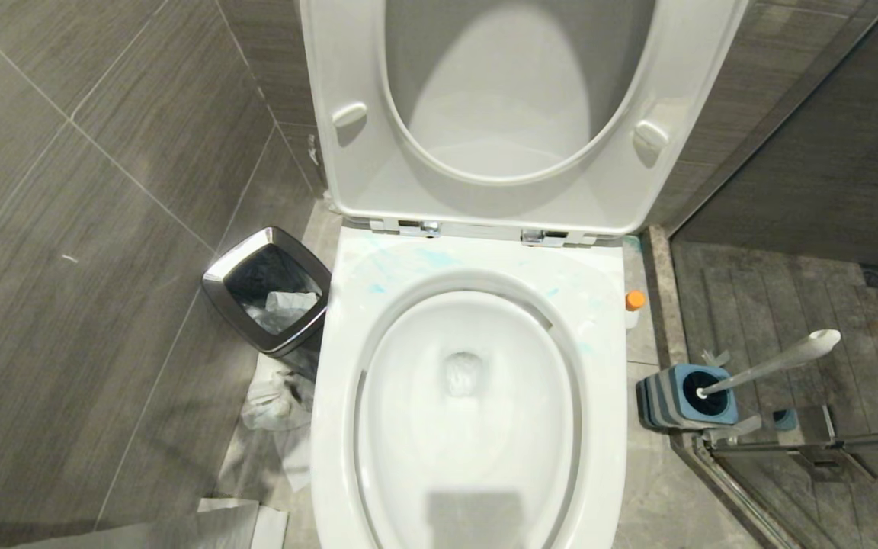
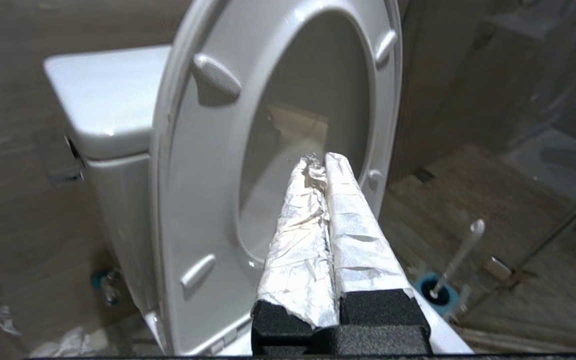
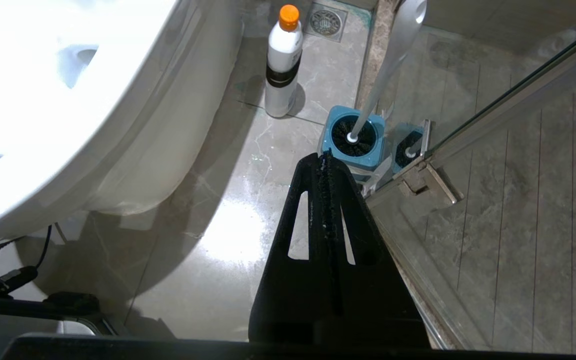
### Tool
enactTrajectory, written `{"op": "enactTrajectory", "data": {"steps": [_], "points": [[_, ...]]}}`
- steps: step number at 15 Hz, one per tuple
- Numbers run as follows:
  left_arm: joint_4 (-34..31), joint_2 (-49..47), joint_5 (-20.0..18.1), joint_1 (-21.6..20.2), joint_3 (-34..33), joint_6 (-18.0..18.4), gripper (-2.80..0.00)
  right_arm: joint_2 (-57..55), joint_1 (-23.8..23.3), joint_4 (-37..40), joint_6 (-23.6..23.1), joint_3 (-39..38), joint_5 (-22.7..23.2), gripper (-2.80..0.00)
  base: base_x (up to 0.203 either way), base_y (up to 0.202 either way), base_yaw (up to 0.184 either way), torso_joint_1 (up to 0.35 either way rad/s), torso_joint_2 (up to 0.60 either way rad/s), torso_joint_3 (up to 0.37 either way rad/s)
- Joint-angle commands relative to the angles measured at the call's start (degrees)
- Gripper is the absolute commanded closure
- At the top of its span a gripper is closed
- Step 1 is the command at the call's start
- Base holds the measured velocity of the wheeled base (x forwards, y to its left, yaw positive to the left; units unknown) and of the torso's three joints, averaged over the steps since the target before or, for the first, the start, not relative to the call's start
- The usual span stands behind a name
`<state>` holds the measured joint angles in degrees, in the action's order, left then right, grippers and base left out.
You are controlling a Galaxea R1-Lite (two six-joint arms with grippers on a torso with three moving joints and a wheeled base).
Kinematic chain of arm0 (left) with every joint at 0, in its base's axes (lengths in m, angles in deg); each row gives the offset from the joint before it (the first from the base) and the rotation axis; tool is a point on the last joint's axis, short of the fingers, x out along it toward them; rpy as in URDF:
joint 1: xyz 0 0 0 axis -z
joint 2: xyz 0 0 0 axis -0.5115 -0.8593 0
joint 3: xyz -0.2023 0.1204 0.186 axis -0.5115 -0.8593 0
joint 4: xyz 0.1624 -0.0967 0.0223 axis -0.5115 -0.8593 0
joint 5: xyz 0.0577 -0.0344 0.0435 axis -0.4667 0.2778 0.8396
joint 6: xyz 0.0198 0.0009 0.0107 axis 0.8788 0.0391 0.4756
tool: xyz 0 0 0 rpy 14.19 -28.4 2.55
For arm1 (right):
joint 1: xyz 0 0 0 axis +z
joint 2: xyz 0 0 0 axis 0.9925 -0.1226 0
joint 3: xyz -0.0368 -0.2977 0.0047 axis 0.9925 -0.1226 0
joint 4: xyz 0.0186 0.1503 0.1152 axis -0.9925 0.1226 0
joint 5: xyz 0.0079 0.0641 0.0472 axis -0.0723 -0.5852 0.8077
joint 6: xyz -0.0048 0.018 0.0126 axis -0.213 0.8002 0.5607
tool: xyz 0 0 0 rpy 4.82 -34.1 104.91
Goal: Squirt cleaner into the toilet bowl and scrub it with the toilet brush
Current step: Close the toilet lid
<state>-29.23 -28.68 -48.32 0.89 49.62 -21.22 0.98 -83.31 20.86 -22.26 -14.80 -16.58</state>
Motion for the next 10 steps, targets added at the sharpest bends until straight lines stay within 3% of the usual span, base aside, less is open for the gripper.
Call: {"op": "enactTrajectory", "data": {"steps": [1, 3, 6, 8, 10], "points": [[0.21, -0.57, -1.68, -2.33, -1.80, -0.13, 0.00, 0.01, 0.00, -0.03, -0.04, -0.70, 0.04, 0.00, 0.000, 0.000, 0.000, 0.000, 0.00, 0.000], [0.78, -2.90, -4.63, -7.23, -1.82, -1.04, 0.00, 0.01, 0.00, -0.03, -0.04, -0.70, 0.04, 0.00, 0.000, 0.000, 0.000, 0.000, 0.00, 0.000], [5.67, -8.54, -12.38, -17.24, -1.22, -2.45, 0.00, 0.01, 0.00, -0.03, -0.04, -0.70, 0.04, 0.00, 0.000, 0.000, 0.000, 0.000, 0.00, 0.000], [12.14, -13.32, -15.33, -19.86, 0.29, -5.06, 0.00, 0.01, 0.00, -0.03, -0.04, -0.70, 0.04, 0.00, 0.000, 0.000, 0.000, 0.000, 0.00, 0.000], [16.53, -16.77, -15.90, -20.44, 1.31, -7.02, 0.00, 0.01, 0.00, -0.03, -0.04, -0.77, 0.04, 0.00, 0.000, 0.000, 0.000, 0.000, 0.00, 0.000]]}}
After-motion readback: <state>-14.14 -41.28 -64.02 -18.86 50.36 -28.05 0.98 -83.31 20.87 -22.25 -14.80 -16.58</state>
